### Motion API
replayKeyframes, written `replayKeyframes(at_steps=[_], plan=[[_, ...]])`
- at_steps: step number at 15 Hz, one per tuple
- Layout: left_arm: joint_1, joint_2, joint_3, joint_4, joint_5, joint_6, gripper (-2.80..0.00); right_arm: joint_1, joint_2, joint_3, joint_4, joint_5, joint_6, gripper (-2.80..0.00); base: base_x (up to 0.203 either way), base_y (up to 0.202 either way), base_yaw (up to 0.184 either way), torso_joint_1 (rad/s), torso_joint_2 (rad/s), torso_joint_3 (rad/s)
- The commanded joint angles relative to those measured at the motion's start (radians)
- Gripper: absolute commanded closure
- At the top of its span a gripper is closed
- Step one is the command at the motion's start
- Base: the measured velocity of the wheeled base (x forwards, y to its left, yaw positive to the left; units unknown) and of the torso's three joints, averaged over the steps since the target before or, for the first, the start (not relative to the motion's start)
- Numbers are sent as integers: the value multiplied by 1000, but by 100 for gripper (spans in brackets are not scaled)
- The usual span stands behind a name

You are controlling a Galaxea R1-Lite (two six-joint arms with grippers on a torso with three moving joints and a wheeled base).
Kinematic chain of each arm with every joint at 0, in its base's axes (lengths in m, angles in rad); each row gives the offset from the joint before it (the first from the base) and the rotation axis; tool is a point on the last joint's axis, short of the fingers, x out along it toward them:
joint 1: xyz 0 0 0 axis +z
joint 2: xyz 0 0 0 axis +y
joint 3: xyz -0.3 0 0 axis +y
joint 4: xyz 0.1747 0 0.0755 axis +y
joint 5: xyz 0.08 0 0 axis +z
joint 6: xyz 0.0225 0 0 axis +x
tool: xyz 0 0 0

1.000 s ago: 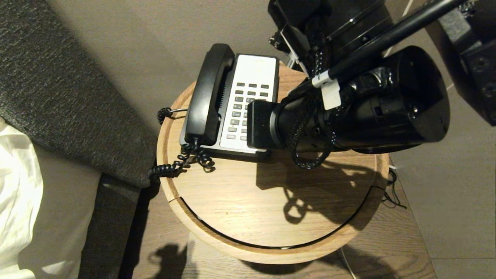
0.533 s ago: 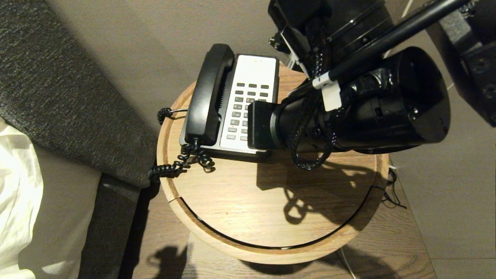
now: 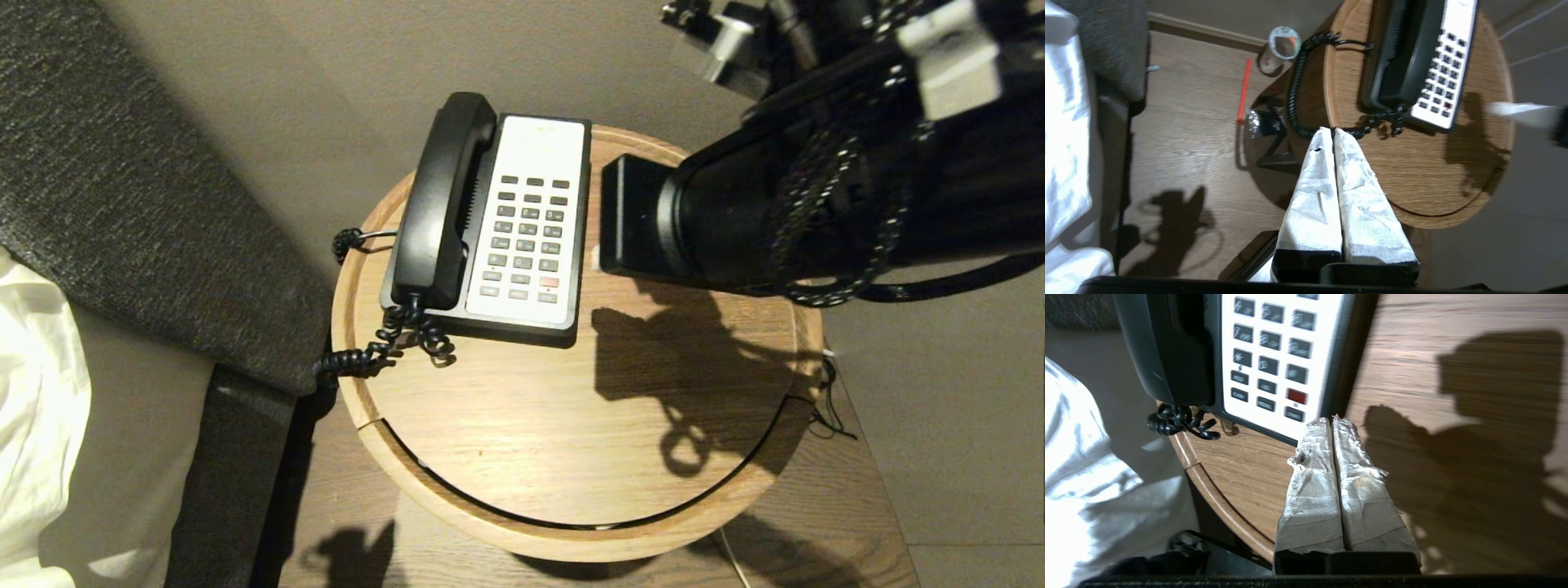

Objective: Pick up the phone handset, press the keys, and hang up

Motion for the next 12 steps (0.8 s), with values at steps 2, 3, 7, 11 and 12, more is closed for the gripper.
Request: replayKeyframes(at_steps=[2, 3, 7, 11, 12], plan=[[68, -70, 26, 43, 3, -4, 0, 0, -139, 8, 85, -10, 29, 0, 0, 0, 0, 0, 0, 0], [99, -94, 31, 66, 3, -9, 0, 1, -181, 10, 112, -24, 37, 0, 0, 0, 0, 0, 0, 0], [290, -241, 106, 139, -5, -50, 0, -1, -373, 29, 232, -70, 91, 0, 0, 0, 0, 0, 0, 0], [525, -399, 139, 289, -215, -60, 0, -17, -547, 55, 336, -115, 98, 0, 0, 0, 0, 0, 0, 0], [580, -423, 144, 317, -261, -59, 0, -31, -587, 56, 362, -123, 101, 0, 0, 0, 0, 0, 0, 0]])
